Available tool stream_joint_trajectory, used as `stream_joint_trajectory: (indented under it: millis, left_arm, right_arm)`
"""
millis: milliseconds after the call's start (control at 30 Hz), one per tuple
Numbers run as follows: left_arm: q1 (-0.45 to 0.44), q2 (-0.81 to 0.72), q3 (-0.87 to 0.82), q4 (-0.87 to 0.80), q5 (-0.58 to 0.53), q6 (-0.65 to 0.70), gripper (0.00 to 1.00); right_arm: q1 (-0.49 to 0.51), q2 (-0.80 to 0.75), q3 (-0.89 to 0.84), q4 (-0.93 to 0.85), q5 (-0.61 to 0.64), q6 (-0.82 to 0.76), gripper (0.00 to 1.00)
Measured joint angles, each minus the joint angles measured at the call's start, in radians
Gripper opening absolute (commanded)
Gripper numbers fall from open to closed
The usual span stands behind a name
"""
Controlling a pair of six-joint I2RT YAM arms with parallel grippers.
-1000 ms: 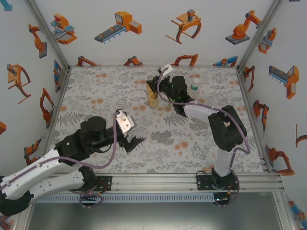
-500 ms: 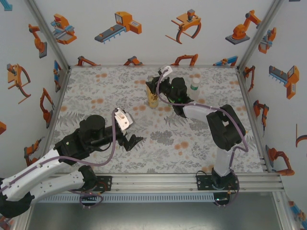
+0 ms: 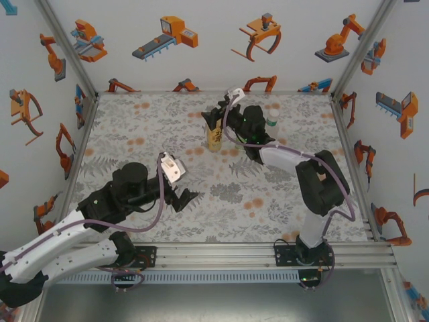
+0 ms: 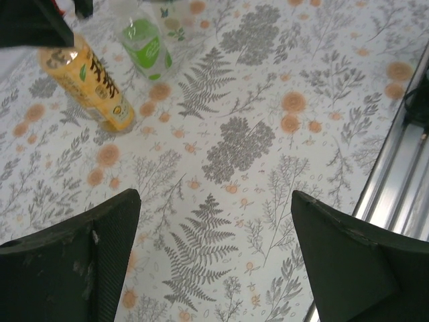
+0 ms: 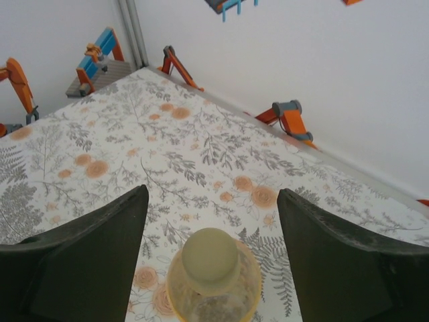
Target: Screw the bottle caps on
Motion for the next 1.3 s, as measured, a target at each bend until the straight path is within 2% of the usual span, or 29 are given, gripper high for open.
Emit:
stream_joint_trajectory:
  millis: [33,100,167,200,233,433,600,833,1067,1300]
  left_arm:
    - [0.005,0.0,-0.012,0.0,-0.016,0.001,0.98]
    - [0.016,0.005,-0.031,0.002,-0.055,-0.001,0.97]
    - [0.028,0.011,-0.049,0.01,-0.104,-0.002,0.97]
    - [0.034,0.014,-0.056,0.014,-0.128,-0.002,0.97]
    - [0.041,0.018,-0.064,0.019,-0.156,-0.003,0.97]
    - [0.114,0.046,-0.11,0.076,-0.284,-0.017,0.97]
    - [0.254,0.089,-0.133,0.112,-0.369,-0.068,0.97]
    - [0.444,0.178,-0.19,0.204,-0.435,-0.088,0.97]
    - [0.617,0.263,-0.301,0.391,-0.422,-0.085,0.97]
    - [0.764,0.408,-0.394,0.629,-0.319,-0.085,0.97]
  right_arm:
    - [-0.001,-0.024,0.0,-0.013,0.0,-0.003,0.77]
    - [-0.004,-0.076,-0.008,-0.031,0.002,-0.011,0.81]
    - [-0.01,-0.15,-0.034,-0.052,0.005,-0.023,0.89]
    - [-0.013,-0.179,-0.045,-0.063,0.008,-0.027,0.97]
    - [-0.017,-0.217,-0.062,-0.079,0.012,-0.032,0.99]
    - [-0.069,-0.435,-0.192,-0.208,0.042,-0.061,0.99]
    - [-0.147,-0.624,-0.307,-0.394,0.088,-0.105,0.99]
    - [-0.322,-0.823,-0.471,-0.61,0.151,-0.135,0.99]
    - [-0.467,-0.838,-0.647,-0.656,0.188,-0.134,0.99]
    - [-0.565,-0.738,-0.807,-0.507,0.203,-0.097,0.99]
